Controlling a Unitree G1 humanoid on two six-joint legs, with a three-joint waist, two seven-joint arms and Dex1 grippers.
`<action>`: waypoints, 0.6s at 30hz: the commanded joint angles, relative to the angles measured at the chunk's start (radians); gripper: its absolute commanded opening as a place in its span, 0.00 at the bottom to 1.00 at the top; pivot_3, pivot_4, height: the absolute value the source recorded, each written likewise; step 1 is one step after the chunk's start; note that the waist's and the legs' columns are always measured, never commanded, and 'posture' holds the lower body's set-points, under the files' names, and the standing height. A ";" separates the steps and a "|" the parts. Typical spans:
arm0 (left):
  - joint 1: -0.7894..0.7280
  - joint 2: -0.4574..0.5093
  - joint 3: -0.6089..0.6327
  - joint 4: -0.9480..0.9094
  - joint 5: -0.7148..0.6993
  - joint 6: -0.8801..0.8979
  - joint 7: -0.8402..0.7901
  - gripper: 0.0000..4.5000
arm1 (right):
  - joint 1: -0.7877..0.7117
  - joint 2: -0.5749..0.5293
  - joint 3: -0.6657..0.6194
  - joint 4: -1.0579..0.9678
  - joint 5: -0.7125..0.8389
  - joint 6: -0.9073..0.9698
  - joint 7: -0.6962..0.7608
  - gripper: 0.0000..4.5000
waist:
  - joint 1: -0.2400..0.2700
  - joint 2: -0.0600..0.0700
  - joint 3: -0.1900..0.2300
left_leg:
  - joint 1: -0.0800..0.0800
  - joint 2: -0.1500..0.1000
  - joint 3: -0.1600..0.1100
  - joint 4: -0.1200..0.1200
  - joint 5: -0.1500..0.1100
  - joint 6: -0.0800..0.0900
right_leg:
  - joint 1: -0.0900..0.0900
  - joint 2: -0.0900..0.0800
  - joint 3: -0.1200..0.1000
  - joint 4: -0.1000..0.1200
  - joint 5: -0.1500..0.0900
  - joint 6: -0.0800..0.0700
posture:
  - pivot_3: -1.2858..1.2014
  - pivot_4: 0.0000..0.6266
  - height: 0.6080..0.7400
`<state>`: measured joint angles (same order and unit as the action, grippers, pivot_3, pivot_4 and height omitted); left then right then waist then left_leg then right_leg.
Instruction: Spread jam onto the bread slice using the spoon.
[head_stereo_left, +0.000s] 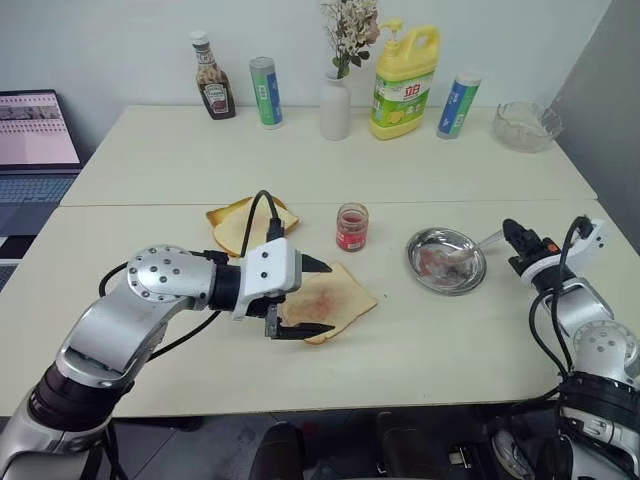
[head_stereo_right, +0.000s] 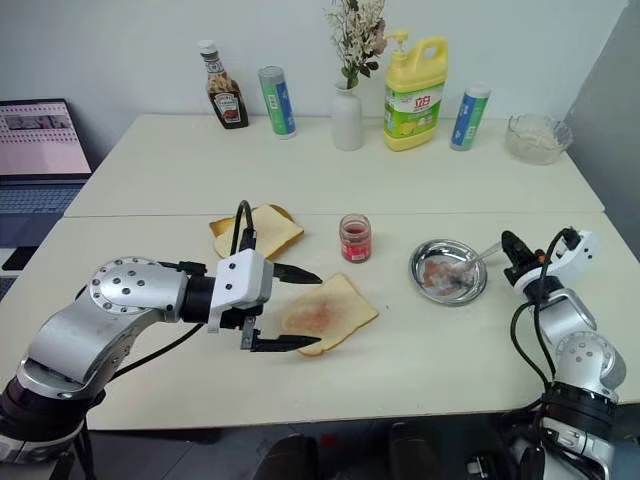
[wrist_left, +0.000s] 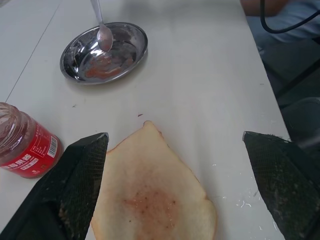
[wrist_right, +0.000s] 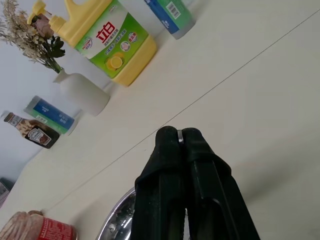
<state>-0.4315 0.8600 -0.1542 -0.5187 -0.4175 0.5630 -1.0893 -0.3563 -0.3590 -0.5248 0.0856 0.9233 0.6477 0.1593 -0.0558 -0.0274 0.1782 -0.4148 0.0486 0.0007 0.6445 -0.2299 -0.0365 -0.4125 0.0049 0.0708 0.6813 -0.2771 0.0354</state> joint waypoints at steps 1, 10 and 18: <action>-0.025 -0.013 0.000 -0.018 -0.007 0.001 0.006 1.00 | -0.012 -0.046 0.005 0.013 -0.017 0.003 0.060 0.01 | 0.001 0.000 0.000 | 0.000 0.000 0.000 0.000 0.000 0.000 | 0.000 0.000 0.000 0.000 0.000 0.000 | 0.52 0.24 1.00; -0.019 -0.015 -0.004 -0.005 0.003 -0.008 0.005 1.00 | 0.054 -0.103 0.068 -0.036 -0.129 -0.058 0.189 0.55 | 0.001 0.000 0.000 | 0.000 0.000 0.000 0.000 0.000 0.000 | 0.000 0.000 0.000 0.000 0.000 0.000 | 0.52 0.24 1.00; -0.016 -0.018 -0.008 0.012 0.011 -0.028 -0.001 1.00 | 0.119 -0.166 0.170 -0.063 -0.366 -0.242 0.260 0.99 | 0.002 0.000 0.000 | 0.000 0.000 0.000 0.001 0.000 0.000 | 0.000 0.000 0.000 0.000 -0.001 0.002 | 0.52 0.24 1.00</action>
<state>-0.4416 0.8462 -0.1620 -0.4995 -0.4123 0.5572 -1.0847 -0.2381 -0.5035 -0.3568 0.0690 0.5910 0.4627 0.3976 -0.0534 -0.0273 0.1781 -0.4144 0.0483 0.0007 0.6451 -0.2298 -0.0365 -0.4122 0.0047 0.0709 0.6816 -0.2780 0.0369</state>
